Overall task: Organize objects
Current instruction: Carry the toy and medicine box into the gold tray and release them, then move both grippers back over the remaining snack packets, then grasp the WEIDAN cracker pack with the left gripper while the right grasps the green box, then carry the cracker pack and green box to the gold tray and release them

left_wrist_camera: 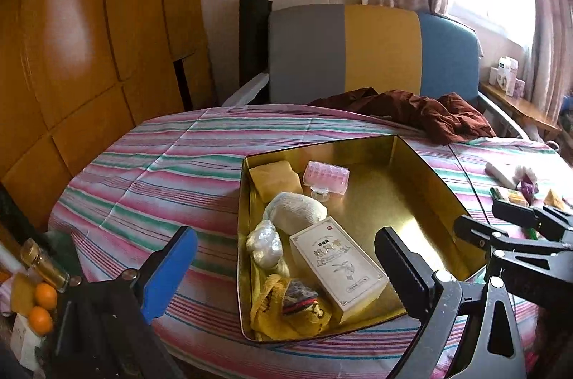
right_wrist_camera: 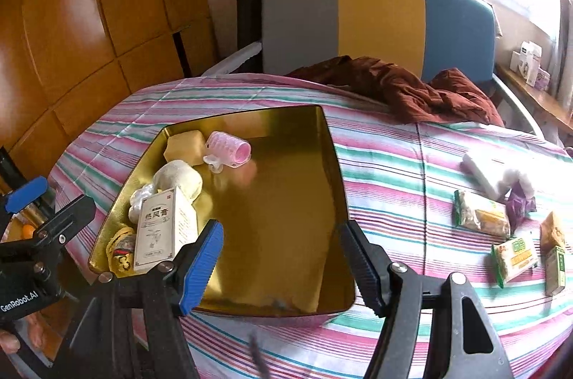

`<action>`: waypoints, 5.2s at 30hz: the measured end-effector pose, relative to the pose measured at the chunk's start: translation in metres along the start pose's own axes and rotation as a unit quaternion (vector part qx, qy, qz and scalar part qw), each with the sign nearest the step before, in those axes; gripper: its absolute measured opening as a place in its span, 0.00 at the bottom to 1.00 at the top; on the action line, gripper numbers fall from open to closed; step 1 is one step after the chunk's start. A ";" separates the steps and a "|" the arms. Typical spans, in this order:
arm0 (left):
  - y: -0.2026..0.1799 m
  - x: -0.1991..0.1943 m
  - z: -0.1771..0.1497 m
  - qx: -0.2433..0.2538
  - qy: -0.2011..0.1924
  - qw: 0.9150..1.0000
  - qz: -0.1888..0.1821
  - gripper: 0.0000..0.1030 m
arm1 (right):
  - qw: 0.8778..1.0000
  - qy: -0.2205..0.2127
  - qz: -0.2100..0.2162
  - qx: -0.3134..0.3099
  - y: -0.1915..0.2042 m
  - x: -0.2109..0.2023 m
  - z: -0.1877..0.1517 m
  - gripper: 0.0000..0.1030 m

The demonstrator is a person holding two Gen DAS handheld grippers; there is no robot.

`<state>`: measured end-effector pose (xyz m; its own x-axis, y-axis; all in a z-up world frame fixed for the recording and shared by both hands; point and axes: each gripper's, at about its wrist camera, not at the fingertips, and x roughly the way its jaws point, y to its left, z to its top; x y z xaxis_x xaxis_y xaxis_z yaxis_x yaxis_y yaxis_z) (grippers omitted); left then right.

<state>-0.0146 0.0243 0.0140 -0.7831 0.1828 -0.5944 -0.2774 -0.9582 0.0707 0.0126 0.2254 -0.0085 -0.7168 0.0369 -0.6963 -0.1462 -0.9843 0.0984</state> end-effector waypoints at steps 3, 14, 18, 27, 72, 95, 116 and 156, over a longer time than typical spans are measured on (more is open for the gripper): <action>-0.006 0.000 0.000 0.009 0.001 1.000 -0.002 0.97 | 1.000 -0.002 -0.007 0.002 -0.006 -0.002 0.000 0.67; -0.029 -0.003 0.001 0.045 0.000 0.999 -0.015 0.97 | 0.999 0.003 -0.030 0.027 -0.038 -0.005 -0.002 0.67; -0.038 -0.002 0.001 0.057 0.003 0.998 -0.023 0.97 | 0.998 0.004 -0.039 0.044 -0.057 -0.008 0.001 0.67; -0.061 0.002 0.002 0.084 0.009 0.996 -0.042 0.97 | 0.993 -0.014 -0.075 0.092 -0.114 -0.025 0.018 0.67; -0.350 0.105 0.043 0.378 0.088 0.871 -0.302 0.97 | 0.900 -0.025 -0.128 0.416 -0.372 -0.049 -0.033 0.75; -0.415 0.176 0.026 0.399 0.168 0.824 -0.364 0.60 | 0.901 -0.014 -0.136 0.413 -0.372 -0.045 -0.033 0.75; -0.357 0.133 0.009 0.301 0.191 0.881 -0.311 0.47 | 0.850 0.141 -0.233 0.451 -0.403 -0.014 -0.066 0.75; -0.075 0.075 0.034 -0.002 0.115 0.966 -0.233 0.47 | 0.980 0.056 -0.016 0.190 -0.182 -0.021 0.046 0.29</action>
<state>-0.0720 0.1171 -0.0085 -0.4304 0.5405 -0.7229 -0.5671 -0.7850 -0.2493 0.0228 0.4114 0.0213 -0.6321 0.0267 -0.7745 -0.4261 -0.8468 0.3185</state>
